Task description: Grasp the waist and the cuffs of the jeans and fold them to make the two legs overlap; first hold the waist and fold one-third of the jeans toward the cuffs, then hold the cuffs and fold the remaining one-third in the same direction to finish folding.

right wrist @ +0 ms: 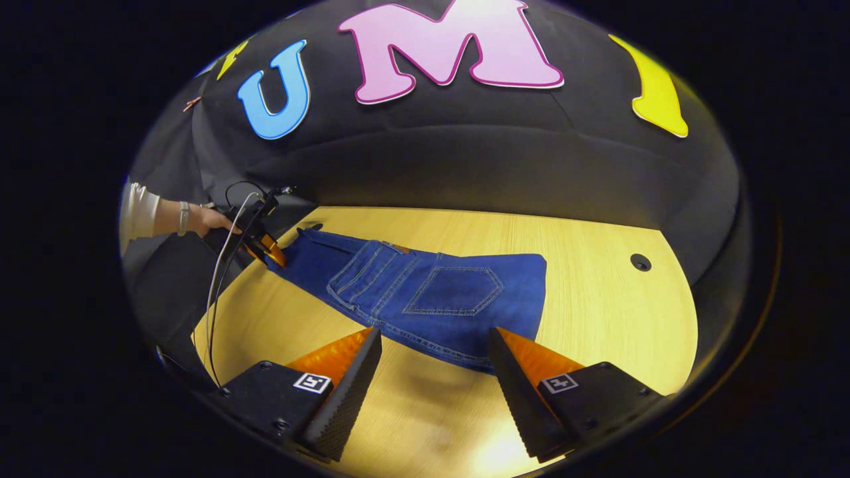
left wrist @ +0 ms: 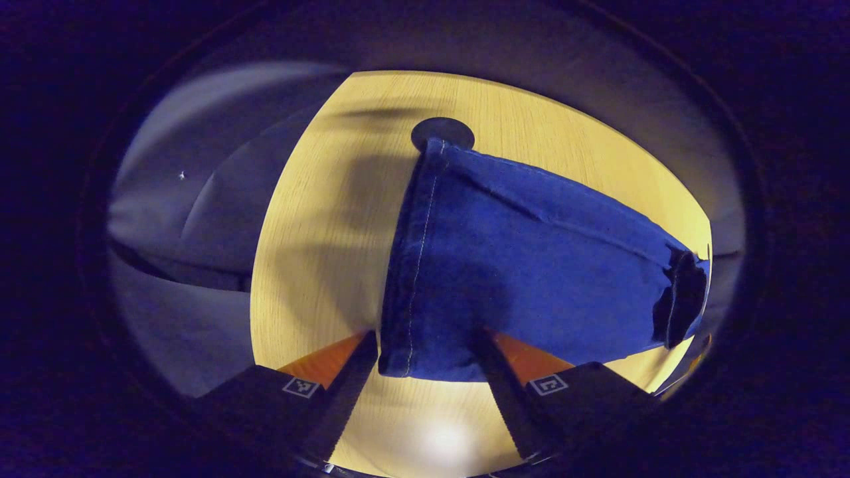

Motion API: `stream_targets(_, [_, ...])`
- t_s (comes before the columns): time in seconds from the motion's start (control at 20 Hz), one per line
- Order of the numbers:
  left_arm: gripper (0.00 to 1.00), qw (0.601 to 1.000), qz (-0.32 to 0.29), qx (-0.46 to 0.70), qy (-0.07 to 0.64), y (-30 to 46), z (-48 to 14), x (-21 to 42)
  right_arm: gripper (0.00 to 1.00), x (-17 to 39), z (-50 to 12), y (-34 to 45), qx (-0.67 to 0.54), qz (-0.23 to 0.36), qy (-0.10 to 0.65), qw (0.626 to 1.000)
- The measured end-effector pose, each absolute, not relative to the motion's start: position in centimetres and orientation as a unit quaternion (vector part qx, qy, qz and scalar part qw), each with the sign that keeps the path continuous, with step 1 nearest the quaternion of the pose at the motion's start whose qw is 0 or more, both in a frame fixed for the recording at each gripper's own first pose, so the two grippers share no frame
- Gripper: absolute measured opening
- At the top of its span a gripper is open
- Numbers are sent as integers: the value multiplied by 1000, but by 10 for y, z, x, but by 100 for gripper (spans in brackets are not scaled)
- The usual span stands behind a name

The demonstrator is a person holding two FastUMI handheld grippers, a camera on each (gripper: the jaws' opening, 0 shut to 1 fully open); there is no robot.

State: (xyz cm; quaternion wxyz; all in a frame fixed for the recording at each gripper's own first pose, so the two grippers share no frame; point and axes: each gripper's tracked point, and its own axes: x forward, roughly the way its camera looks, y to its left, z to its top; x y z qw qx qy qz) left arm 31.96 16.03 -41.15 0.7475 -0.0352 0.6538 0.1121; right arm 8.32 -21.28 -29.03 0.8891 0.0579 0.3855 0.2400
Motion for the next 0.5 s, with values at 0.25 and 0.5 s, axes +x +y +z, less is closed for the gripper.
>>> stream_targets(0.25, [79, 765, 109, -47, 632, 149, -413, 324, 98, 77, -285, -218, 49, 245, 385, 889])
stream_targets(0.5, [11, 782, 121, -68, 607, 138, -404, 333, 98, 75, -271, -226, 50, 242, 374, 894])
